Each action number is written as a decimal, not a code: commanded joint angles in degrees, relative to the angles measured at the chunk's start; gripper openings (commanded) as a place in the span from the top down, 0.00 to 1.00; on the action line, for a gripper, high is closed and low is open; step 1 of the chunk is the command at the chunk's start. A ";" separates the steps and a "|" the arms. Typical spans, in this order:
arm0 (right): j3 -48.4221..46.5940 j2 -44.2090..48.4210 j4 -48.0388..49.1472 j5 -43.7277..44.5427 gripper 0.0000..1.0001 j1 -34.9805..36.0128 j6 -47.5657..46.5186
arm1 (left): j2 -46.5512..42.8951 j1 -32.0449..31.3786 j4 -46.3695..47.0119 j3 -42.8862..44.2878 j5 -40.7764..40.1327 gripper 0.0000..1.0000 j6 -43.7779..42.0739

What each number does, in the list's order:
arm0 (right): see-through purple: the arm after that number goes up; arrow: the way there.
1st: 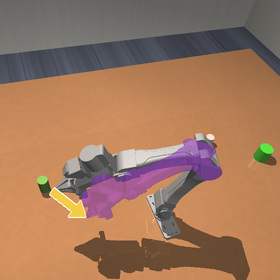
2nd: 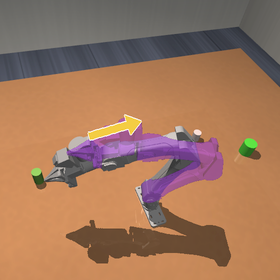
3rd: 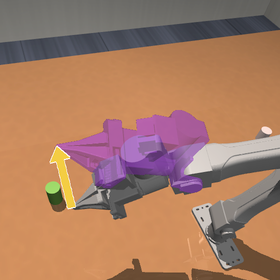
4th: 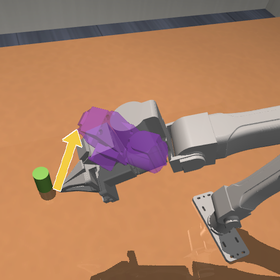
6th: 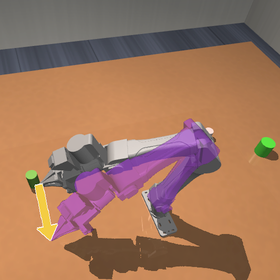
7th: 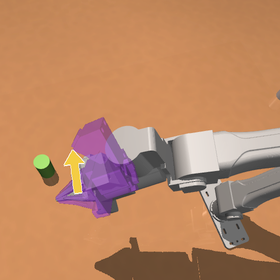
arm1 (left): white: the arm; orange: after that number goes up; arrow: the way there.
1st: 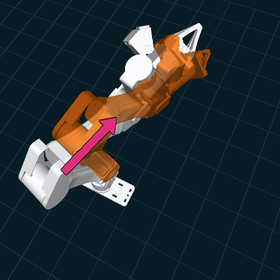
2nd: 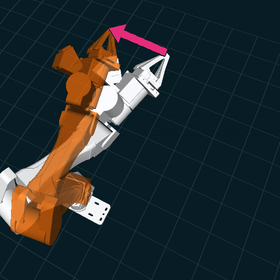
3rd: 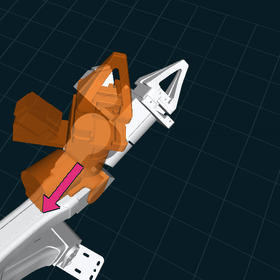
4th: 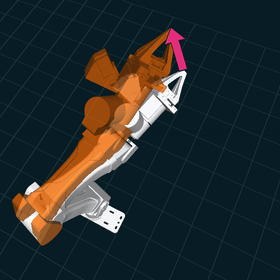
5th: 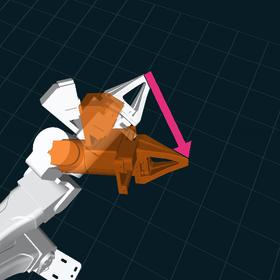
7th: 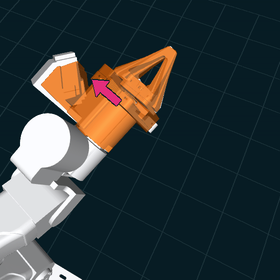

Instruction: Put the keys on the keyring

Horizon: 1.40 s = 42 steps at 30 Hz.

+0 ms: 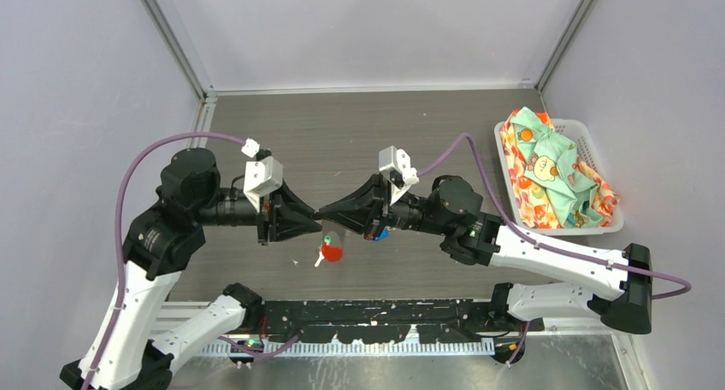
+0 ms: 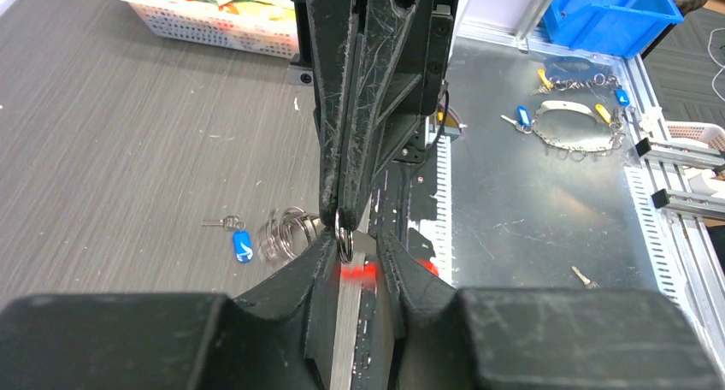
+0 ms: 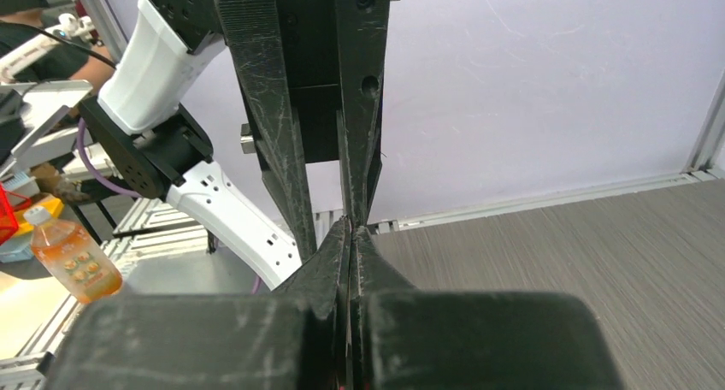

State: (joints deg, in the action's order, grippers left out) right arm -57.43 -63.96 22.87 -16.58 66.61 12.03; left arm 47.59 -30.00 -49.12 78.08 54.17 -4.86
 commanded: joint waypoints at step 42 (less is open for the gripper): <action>3.95 1.03 14.83 -1.81 0.99 -0.24 9.56 | -2.50 -0.21 -2.52 0.37 3.82 0.75 -6.36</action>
State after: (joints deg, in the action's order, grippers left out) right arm -52.47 -63.26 33.45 -17.69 66.61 20.84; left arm 46.83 -30.00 -55.09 79.02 61.36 -11.51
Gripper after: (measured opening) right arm 0.021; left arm 0.291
